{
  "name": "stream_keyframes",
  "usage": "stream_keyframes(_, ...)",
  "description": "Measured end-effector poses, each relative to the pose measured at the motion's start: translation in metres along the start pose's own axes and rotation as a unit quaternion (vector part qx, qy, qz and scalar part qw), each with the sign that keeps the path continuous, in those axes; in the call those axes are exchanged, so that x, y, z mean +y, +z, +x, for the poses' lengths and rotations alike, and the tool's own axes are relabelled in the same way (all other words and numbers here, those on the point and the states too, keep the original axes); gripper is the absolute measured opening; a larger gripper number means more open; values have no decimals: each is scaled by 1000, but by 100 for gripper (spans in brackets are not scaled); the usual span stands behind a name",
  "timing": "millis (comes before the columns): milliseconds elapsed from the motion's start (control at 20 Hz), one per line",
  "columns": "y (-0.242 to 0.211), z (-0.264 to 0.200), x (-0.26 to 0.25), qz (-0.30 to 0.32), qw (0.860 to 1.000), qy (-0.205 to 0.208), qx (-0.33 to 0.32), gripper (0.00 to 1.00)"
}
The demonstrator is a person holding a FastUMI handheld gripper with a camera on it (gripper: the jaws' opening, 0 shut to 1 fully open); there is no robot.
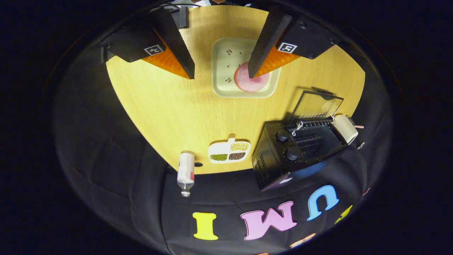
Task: Open the toaster oven, put the food inside, and close the toaster oven door.
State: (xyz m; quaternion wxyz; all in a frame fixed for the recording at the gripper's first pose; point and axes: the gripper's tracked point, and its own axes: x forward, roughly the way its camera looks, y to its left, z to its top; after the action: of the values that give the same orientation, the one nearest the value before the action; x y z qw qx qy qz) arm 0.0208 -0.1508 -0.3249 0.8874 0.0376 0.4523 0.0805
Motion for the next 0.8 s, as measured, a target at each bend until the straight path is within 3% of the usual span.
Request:
stream_keyframes(400,-38,34,7,46,994,42,86,97)
stream_keyframes(500,-45,38,7,51,993,40,101,87)
stream_keyframes(550,-47,33,7,55,991,44,110,70)
stream_keyframes(700,-51,40,-4,37,993,18,106,59)
stream_keyframes(800,-51,40,-10,25,994,4,108,34)
